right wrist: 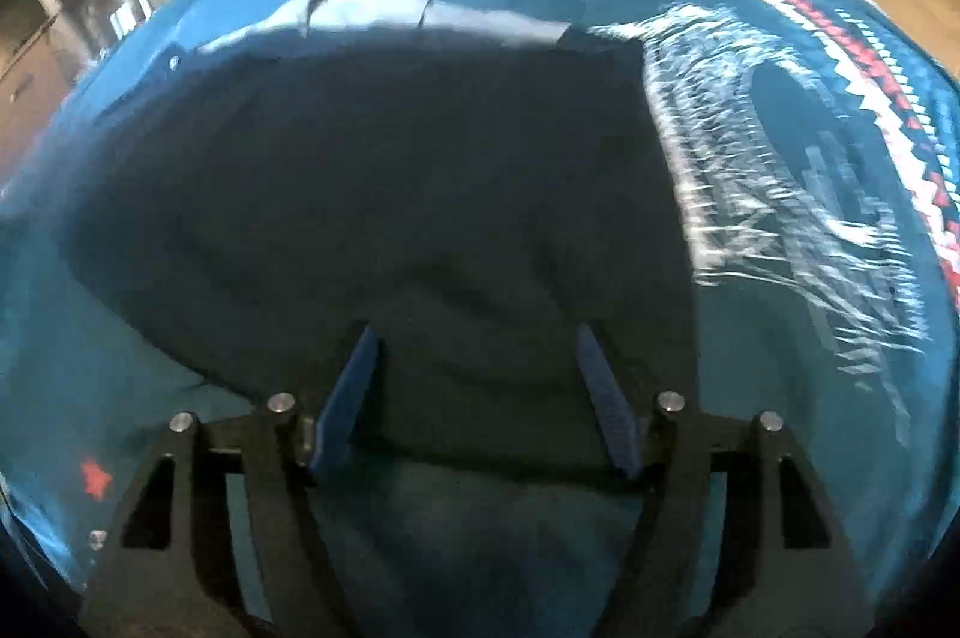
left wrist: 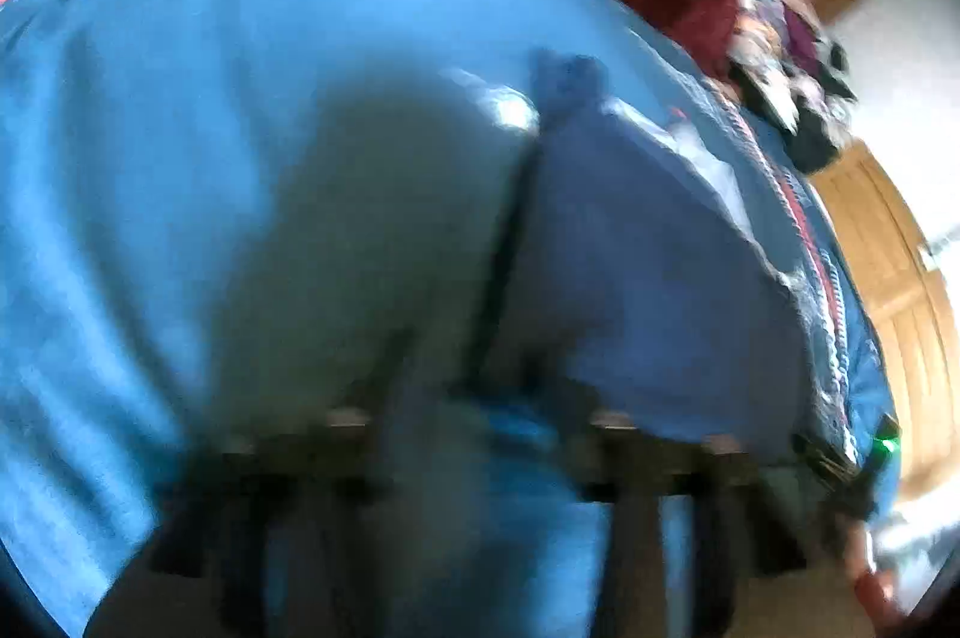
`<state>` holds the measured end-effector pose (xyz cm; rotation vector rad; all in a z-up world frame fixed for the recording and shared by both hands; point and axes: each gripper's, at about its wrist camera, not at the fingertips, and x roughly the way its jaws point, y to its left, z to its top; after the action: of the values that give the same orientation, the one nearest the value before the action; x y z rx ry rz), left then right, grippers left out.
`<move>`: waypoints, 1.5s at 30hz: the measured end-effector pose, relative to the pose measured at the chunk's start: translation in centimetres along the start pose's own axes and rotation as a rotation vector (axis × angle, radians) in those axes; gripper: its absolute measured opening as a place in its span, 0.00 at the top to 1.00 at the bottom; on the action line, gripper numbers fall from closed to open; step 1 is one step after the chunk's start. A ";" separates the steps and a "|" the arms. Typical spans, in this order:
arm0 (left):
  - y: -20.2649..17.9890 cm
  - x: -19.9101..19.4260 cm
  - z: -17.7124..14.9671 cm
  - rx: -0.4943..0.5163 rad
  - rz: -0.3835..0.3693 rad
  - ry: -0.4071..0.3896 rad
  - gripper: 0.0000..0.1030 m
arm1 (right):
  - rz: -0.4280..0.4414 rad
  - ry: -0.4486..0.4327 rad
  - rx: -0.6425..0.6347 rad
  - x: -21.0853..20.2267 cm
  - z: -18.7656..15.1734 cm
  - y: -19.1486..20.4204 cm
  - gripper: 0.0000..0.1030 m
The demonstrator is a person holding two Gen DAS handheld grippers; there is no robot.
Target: Fold large clothes
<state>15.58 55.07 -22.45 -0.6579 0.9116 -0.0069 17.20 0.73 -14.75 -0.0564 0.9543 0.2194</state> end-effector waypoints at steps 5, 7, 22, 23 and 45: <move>-2.5 -2.0 -3.1 -0.002 -0.099 -0.006 0.55 | 0.019 -0.044 0.019 -3.2 -0.7 1.3 0.30; -3.1 -0.5 -3.4 -0.013 -0.107 -0.002 0.54 | 0.042 -0.044 0.017 -3.4 -0.8 2.3 0.30; -4.1 4.8 -2.1 -0.204 -0.038 -0.192 0.53 | 0.229 -0.138 -0.096 -5.1 5.4 11.0 0.30; -4.0 4.7 -2.2 -0.193 -0.039 -0.205 0.52 | 0.239 -0.146 -0.106 -5.1 5.9 11.6 0.29; -16.0 5.7 -3.6 0.368 0.064 -0.325 0.91 | 0.414 0.393 -0.297 18.0 21.4 34.1 0.32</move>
<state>20.71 38.72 -19.67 -0.2748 0.5954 -0.0102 37.26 40.01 -15.39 -0.1802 1.3144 0.7536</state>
